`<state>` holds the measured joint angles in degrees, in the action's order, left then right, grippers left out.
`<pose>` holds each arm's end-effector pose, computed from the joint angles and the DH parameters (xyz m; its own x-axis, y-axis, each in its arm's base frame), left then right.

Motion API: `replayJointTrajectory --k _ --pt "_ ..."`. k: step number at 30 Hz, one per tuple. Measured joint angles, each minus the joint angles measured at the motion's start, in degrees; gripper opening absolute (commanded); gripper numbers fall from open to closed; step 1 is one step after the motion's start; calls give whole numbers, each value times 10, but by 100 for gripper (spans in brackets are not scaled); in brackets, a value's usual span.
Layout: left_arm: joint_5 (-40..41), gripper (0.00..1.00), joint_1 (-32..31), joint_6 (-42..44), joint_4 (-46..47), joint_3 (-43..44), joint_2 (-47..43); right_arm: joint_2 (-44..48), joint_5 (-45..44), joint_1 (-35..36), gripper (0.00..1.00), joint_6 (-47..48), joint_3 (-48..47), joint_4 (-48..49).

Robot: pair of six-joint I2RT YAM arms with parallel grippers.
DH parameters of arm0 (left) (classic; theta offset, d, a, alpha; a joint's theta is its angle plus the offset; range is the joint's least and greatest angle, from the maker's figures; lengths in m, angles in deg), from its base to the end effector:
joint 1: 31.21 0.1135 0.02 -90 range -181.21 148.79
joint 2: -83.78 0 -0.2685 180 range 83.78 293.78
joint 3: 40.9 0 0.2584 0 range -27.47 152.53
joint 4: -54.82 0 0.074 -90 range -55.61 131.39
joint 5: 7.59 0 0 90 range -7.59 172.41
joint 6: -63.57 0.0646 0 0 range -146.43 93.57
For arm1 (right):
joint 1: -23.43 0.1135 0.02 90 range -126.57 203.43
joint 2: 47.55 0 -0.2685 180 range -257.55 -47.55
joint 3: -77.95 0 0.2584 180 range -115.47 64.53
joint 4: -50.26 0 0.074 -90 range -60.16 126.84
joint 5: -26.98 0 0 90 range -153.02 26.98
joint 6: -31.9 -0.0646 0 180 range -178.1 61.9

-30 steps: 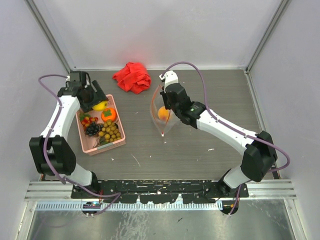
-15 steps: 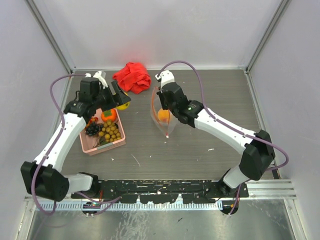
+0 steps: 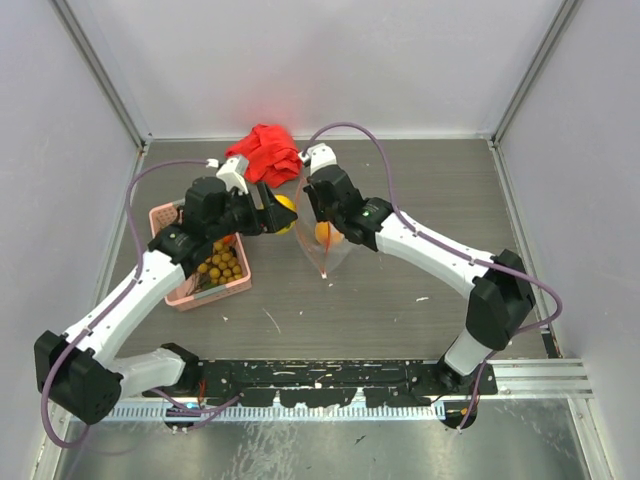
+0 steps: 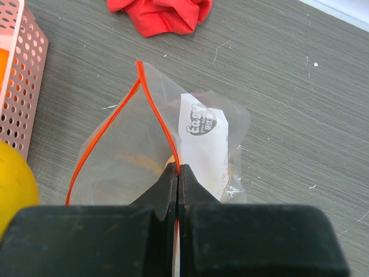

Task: Place the food in the zip-top bag and seal the zipper
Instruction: Place the fake fruit in the zipper food storage bag.

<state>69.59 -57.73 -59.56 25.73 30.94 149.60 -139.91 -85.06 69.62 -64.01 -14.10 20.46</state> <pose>0.2558 -0.1437 0.3319 -0.6314 -0.2805 -0.7229 0.3259 0.7499 -0.5756 0.2980 0.2757 0.3132 -0.3912 -0.2699 -0.8798 -0.4061 0.9086 -0.0982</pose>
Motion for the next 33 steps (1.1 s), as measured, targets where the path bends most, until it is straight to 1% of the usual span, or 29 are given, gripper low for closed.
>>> replayJointTrajectory --k 9,13,23,28,33 --pt "13 44 -56 -34 97 -51 2 -17 17 0 0 -5 -6 -7" --pt "32 45 -75 -40 127 -61 12 -17 25 -2 0 -10 -7 -10" --pt "97 47 -103 -52 163 -76 61 -16 34 -14 0 -16 -7 -17" --pt "143 49 -112 -59 175 -80 101 -8 64 -3 0 -25 -7 -16" --pt "195 51 -117 -64 171 -81 117 2 94 1 0 -31 -7 -12"
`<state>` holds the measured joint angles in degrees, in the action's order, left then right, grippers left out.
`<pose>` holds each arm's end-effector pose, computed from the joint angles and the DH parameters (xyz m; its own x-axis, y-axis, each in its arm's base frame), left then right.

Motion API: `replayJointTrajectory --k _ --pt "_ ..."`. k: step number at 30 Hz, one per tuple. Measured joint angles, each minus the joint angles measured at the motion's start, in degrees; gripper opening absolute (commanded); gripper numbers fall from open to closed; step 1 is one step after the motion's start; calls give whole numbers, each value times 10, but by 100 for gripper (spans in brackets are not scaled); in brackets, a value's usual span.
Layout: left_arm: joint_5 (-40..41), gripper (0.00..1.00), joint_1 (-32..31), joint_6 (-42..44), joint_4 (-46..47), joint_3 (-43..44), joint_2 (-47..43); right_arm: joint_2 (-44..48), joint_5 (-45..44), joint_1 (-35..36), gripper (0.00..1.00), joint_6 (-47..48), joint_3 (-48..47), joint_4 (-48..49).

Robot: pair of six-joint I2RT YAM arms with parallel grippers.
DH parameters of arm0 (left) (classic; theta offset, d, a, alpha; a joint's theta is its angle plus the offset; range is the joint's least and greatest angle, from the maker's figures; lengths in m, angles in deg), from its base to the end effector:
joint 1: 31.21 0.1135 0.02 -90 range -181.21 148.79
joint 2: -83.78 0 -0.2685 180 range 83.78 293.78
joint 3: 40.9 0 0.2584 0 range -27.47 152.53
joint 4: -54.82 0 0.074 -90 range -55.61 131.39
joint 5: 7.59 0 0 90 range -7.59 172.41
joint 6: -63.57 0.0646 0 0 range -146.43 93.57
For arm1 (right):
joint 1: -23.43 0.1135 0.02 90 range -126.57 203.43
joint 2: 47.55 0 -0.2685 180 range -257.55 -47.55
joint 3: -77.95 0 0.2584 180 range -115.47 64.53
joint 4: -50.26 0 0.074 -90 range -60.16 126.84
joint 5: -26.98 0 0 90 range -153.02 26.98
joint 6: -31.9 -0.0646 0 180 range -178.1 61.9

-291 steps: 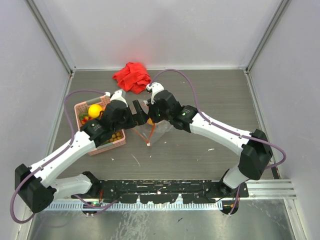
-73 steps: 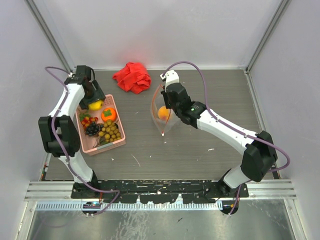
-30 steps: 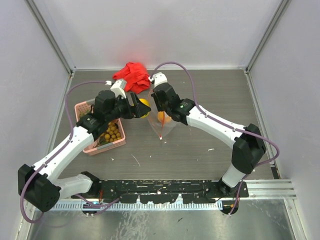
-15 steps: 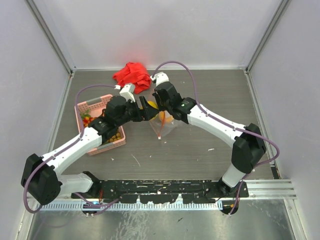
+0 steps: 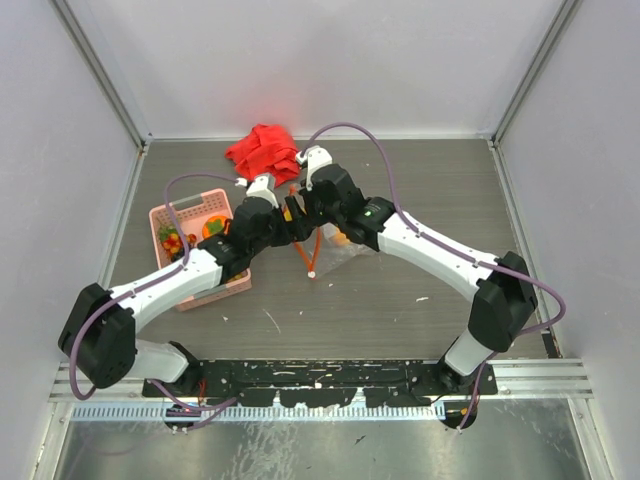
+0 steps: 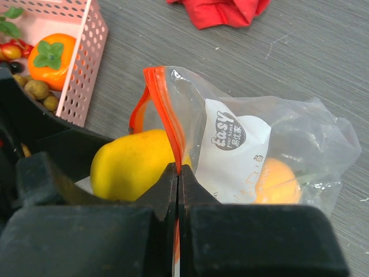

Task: Place the food in the zip-top bag and seal the zipper
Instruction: Place the fake fruit in the zipper food storage bag.

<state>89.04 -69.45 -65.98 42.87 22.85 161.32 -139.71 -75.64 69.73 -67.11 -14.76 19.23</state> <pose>0.2697 -0.2030 0.2541 -0.6025 -0.3305 -0.7265 0.1939 0.8224 -0.5349 0.2911 0.2842 0.3148 -0.4362 -0.2353 -0.8685 -0.5134 0.8578 0.0255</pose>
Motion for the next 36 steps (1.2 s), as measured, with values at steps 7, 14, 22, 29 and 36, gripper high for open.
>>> replayJointTrajectory --k 7,14,22,29,36 --pt "39 54 -2 -6 -5 0 0 8 27 0 0 -5 0 0" --pt "91 60 -28 -19 -25 10 5 12 45 0 0 -17 0 3" --pt "148 73 -50 -36 -69 34 28 26 60 -3 0 -27 3 12" --pt "159 73 -75 -41 -71 34 24 32 60 -7 0 -34 10 18" --pt "167 86 -93 -19 -32 14 12 36 61 -13 0 -39 12 21"
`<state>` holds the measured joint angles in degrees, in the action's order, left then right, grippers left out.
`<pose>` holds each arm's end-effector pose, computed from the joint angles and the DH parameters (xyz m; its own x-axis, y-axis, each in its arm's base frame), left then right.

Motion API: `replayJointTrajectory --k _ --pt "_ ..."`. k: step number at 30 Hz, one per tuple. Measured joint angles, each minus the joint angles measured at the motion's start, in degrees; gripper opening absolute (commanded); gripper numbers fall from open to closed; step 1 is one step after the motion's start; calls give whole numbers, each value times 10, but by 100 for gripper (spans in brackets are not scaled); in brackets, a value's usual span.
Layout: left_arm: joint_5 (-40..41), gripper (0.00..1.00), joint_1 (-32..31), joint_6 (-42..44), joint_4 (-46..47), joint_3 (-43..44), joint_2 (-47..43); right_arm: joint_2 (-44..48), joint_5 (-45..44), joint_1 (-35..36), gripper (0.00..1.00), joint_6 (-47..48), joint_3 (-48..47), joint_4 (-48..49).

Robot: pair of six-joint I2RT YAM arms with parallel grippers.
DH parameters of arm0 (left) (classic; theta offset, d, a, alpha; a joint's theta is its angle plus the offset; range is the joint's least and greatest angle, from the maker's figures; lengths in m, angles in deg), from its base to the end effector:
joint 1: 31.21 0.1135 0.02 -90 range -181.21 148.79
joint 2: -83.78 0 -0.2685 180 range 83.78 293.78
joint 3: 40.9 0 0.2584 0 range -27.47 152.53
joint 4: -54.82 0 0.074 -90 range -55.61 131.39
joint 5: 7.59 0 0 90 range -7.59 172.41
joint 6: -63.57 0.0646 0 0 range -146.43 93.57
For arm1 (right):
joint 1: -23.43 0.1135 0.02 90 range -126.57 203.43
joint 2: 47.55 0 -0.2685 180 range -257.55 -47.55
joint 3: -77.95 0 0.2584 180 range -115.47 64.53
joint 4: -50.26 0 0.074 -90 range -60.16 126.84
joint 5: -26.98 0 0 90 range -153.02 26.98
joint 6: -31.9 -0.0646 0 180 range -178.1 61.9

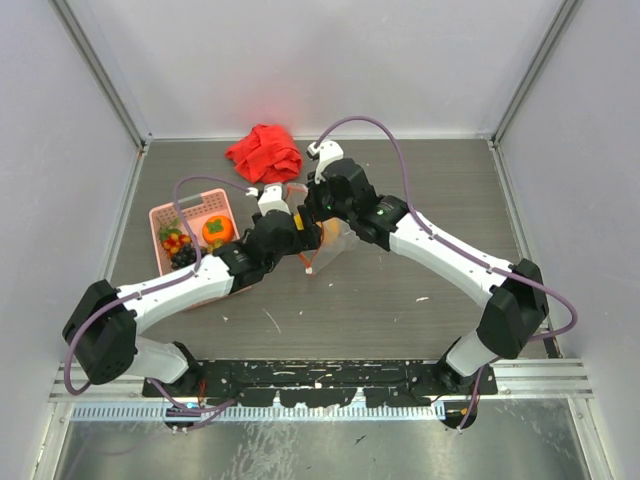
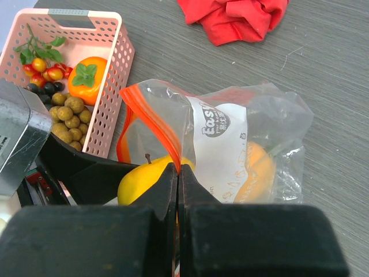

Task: Place the food in the zip-top bag and seal the zipper
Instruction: Place the fake fruit in the zipper food storage bag.

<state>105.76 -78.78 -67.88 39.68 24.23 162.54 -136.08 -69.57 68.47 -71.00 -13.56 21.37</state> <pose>0.2454 -0.2305 0.2518 -0.5368 -0.3135 -0.7833 0.1173 0.8917 -0.4373 0.2846 0.2746 0.3350 -0.4417 -0.1285 -0.8879 -0.5456 0.8241 0.1522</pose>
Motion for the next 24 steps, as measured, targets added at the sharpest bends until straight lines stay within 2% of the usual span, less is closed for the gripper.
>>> replayJointTrajectory --k 3,7,17,24 --pt "5 95 0 3 2 -2 1 1 0 -1 0 -2 2 1" --pt "9 99 0 5 4 -5 1 2 -2 -2 0 -5 4 0" --pt "8 99 0 8 3 -5 -5 5 -2 -3 0 -7 9 1" --pt "-3 98 -5 5 -41 -2 -74 5 7 0 0 -14 11 8"
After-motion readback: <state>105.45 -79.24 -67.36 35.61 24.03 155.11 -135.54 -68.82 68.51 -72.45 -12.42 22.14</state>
